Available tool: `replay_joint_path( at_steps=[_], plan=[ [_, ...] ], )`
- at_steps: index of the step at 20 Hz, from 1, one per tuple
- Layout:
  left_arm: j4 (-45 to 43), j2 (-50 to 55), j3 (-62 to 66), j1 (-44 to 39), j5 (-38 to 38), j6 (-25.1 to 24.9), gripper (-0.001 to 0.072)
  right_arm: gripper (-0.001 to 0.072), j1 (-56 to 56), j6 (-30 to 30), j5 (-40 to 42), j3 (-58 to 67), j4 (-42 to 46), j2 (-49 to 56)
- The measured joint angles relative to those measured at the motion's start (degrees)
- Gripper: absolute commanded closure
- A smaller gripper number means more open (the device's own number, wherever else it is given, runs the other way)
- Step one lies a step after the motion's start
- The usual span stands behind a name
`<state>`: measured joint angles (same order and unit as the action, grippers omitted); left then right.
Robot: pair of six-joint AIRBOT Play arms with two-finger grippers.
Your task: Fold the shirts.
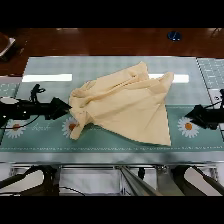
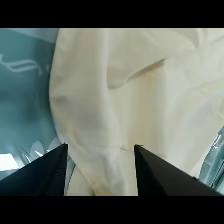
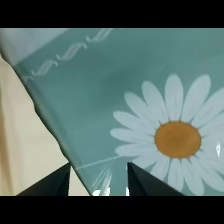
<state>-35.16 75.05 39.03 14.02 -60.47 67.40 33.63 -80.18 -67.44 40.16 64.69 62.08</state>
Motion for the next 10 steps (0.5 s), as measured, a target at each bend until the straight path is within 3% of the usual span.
replay_joint_path(
  at_steps=[1,2,3,10],
  plan=[
    [0.76,2.05,1.01,-1.09,0.28,-0.26,0.0224,0.0299,0.04,0.26,-0.26,-1.53,-0.09,-0.74],
    [1.42,3.98,2.12,-2.14,0.57,-0.44,0.0396,0.0298,0.07,0.46,-1.18,-2.73,0.0,-1.27],
    [1.86,5.9,3.48,-3.19,0.59,-0.63,0.0684,0.0298,0.11,0.61,-2.14,-3.5,0.02,-1.66],
    [2.93,11.96,9.81,-6.45,-1.51,-2.32,0.0683,0.0299,-3.06,1.07,-7.74,-5.46,0.5,-0.15]
  ],
)
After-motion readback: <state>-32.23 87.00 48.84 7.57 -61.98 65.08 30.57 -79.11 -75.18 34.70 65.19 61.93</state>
